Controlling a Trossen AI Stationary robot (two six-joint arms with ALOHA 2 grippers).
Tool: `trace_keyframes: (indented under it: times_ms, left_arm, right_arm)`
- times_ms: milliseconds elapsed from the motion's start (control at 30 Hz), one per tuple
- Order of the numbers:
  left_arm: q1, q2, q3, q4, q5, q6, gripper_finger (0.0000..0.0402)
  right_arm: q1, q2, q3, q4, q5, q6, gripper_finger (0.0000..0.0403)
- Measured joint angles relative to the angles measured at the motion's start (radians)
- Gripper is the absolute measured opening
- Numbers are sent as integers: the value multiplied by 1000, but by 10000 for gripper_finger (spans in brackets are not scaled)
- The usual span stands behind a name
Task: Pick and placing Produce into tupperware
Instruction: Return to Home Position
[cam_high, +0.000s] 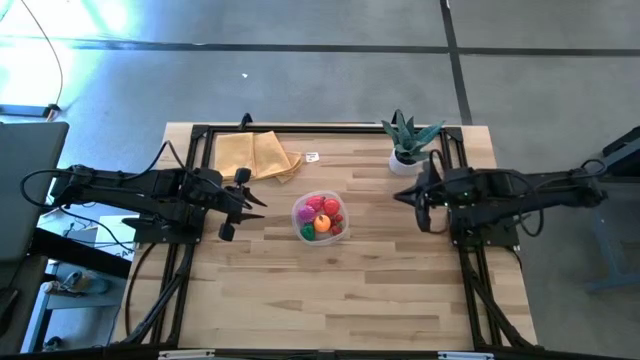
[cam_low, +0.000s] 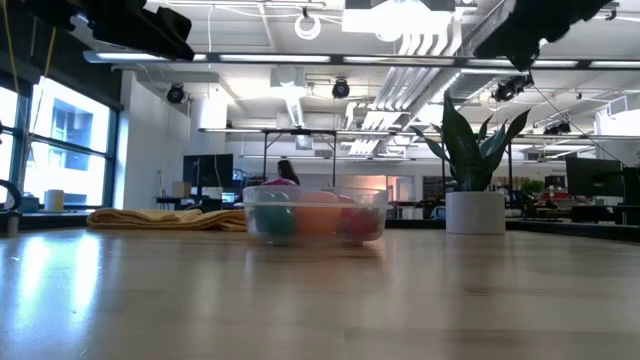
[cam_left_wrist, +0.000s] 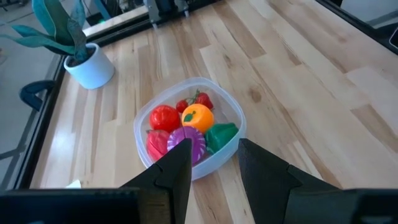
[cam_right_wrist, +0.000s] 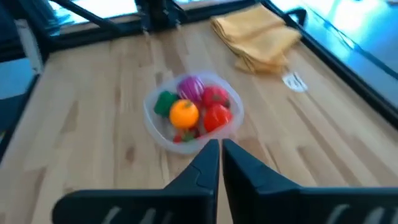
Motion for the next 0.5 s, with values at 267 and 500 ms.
trace_keyframes:
  times_ms: [267,500]
  left_arm:
    - [0,0,0,1,0,2,120]
    - [0,0,0,3,0,3,120]
  right_arm:
    - [44,-123,-156,65,40,60,4]
    - [-12,-286,-232,93,41,47,4]
